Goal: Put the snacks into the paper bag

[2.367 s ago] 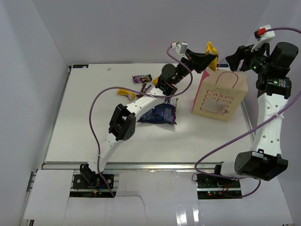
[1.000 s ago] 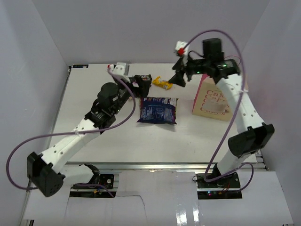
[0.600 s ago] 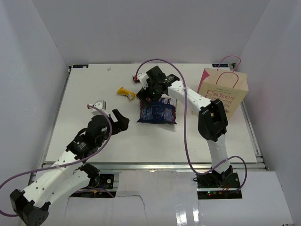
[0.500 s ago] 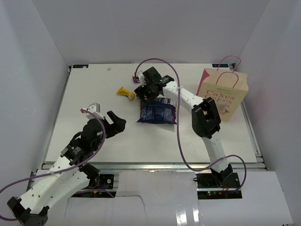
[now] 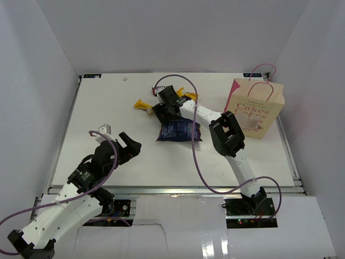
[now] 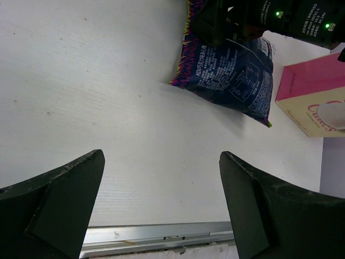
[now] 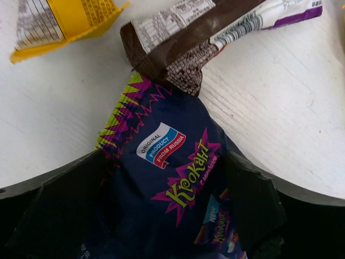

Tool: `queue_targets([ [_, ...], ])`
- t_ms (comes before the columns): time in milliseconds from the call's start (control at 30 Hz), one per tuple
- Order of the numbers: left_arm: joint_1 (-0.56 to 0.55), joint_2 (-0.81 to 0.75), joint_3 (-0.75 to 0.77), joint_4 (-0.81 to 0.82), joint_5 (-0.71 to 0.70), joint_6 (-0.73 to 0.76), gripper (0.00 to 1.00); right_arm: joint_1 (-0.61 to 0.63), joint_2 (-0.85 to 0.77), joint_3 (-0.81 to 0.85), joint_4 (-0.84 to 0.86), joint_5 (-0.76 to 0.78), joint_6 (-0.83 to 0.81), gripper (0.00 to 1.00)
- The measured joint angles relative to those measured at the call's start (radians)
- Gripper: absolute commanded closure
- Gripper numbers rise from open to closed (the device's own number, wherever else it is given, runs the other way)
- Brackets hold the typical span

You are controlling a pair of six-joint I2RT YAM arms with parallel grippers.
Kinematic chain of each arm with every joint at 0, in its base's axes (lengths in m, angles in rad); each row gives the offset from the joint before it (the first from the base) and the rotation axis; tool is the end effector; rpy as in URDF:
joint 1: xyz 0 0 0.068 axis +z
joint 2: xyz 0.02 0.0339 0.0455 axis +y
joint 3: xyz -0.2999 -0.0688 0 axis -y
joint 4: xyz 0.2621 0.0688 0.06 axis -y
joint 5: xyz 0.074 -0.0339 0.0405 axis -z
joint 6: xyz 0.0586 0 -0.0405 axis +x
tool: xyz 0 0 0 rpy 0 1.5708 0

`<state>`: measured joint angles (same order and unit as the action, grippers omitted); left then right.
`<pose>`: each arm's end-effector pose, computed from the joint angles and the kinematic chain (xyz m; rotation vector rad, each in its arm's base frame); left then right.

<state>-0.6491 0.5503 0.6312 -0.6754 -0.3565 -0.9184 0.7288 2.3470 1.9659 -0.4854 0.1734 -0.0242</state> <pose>0.1140 -0.0608 0.2791 -0.4951 2.1141 -0.5344 0.4401 0.3794 0.1853 -0.8184 2.2804 0.1095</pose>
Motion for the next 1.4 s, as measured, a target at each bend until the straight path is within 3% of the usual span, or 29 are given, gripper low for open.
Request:
queue_targets([
  [100, 0.0, -0.001, -0.011, -0.006, -0.001, -0.012, 0.02, -0.002, -0.02, -0.048, 0.034, -0.023, -0.002, 0.32],
  [133, 0.0, 0.0, -0.014, -0.005, -0.002, -0.014, 0.02, -0.003, -0.026, -0.058, 0.037, -0.03, -0.003, 0.46],
  [200, 0.0, 0.006, -0.014, -0.003, -0.003, -0.014, 0.02, -0.01, -0.035, -0.074, 0.039, -0.056, 0.003, 0.61],
  [233, 0.0, 0.011, -0.014, -0.001, -0.003, -0.012, 0.02, -0.015, -0.039, -0.078, 0.042, -0.067, 0.011, 0.74],
  [333, 0.0, 0.029, -0.014, 0.004, -0.003, -0.002, 0.02, -0.03, -0.055, -0.083, 0.037, -0.113, 0.018, 0.92],
  [533, 0.0, 0.042, -0.014, 0.019, -0.003, 0.015, 0.02, -0.071, -0.094, -0.111, 0.005, -0.278, -0.027, 0.92],
  [733, 0.0, 0.031, -0.014, 0.052, -0.003, 0.031, 0.02, -0.177, -0.225, -0.142, -0.074, -0.642, -0.117, 0.92],
  [933, 0.0, 0.04, -0.015, 0.117, 0.006, 0.07, 0.02, -0.304, -0.44, -0.222, -0.024, -0.916, -0.129, 0.92],
  [1200, 0.0, 0.107, -0.015, 0.214, 0.041, 0.131, 0.02, -0.363, -0.658, -0.271, 0.149, -1.029, -0.014, 0.92],
  [1400, 0.0, 0.149, -0.016, 0.285, 0.069, 0.167, 0.02, -0.44, -0.695, -0.145, 0.198, -1.016, 0.053, 0.92],
])
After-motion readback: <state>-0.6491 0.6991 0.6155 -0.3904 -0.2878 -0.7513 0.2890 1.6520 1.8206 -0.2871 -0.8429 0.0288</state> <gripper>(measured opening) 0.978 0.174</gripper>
